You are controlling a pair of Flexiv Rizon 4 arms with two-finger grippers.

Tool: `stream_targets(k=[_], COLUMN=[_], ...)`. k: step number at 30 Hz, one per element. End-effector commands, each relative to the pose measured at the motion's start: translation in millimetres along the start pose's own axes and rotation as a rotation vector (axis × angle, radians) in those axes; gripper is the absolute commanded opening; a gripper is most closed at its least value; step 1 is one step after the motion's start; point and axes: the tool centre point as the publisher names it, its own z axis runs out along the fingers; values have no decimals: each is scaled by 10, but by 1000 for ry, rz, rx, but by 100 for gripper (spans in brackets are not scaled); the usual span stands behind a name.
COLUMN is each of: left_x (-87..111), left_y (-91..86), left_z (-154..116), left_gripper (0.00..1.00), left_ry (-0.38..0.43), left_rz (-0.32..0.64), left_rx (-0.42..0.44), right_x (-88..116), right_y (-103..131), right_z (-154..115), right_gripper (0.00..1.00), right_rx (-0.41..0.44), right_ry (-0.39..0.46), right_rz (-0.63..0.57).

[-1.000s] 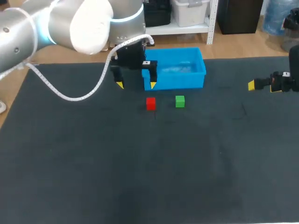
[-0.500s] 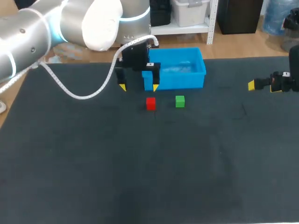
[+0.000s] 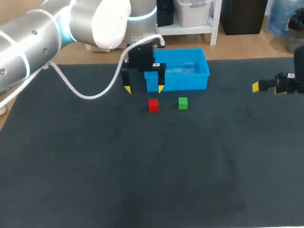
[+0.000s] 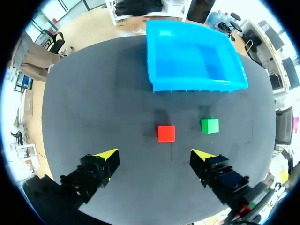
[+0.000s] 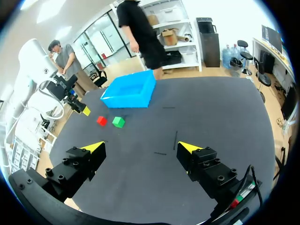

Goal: Use the left arm to pick the red cube and place it into the blue plastic box first, then use the right arm to grasp the green cube and put it into the same blue plastic box after the first action is fully finished.

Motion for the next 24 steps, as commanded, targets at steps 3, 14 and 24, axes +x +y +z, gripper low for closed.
stream_targets(k=[3,14,24], left_x=[-69,-83,-102], left_y=[-57,-116,-140], left_z=[57,232,342], left_gripper=[100,100,100], left_ry=[27,65,89], left_rz=[-10,0,2], left_rx=[-14,-36,-39], right_x=[-2,-2,-2], right_y=[1,1,1], right_z=[0,0,0], right_gripper=[100,100,100], right_rx=[2,2,2], right_ry=[1,1,1], right_rz=[0,0,0])
